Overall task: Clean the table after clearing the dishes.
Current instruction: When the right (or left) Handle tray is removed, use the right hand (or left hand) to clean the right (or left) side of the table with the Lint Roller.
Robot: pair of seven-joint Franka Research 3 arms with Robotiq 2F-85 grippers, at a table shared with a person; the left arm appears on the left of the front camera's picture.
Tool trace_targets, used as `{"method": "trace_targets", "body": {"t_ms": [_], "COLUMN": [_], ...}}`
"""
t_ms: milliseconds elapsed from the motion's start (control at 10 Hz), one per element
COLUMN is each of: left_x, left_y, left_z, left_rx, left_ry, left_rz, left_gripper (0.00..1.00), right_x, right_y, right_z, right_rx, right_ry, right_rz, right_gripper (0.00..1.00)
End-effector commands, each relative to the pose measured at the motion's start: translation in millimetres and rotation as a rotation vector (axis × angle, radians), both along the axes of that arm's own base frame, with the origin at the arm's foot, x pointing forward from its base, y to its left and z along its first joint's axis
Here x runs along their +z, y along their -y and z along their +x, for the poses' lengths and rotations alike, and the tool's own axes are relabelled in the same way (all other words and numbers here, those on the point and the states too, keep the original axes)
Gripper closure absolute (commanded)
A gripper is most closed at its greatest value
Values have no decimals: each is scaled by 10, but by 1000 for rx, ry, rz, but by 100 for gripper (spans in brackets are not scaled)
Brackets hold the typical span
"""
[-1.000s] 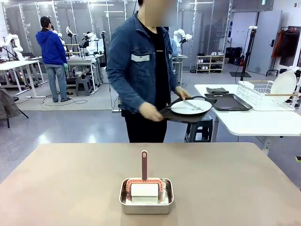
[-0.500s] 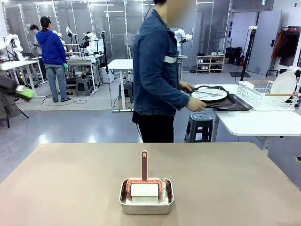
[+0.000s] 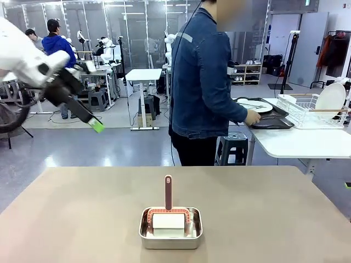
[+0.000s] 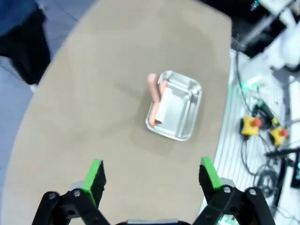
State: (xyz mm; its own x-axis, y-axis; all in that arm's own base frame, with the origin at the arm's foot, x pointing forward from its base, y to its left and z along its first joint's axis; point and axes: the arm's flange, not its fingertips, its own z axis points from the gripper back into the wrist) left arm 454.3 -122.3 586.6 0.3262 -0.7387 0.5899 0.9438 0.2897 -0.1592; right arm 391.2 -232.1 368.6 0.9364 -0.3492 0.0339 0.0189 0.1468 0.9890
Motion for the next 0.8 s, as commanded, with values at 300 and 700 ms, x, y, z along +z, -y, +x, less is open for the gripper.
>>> {"method": "trace_targets", "body": {"t_ms": [300,700], "left_x": [-65,-65], "left_y": [257,257], "left_z": [-47,-47], "left_rx": [-62,-62], "left_ry": [3,3], "left_rz": [46,46], "left_gripper": [0,0], "right_x": [27,27], "right_y": [-5,-5], "right_z": [-19,-19], "right_rx": [5,5], "right_ry": [17,17], "right_rz": [3,3], "right_gripper": [0,0]}}
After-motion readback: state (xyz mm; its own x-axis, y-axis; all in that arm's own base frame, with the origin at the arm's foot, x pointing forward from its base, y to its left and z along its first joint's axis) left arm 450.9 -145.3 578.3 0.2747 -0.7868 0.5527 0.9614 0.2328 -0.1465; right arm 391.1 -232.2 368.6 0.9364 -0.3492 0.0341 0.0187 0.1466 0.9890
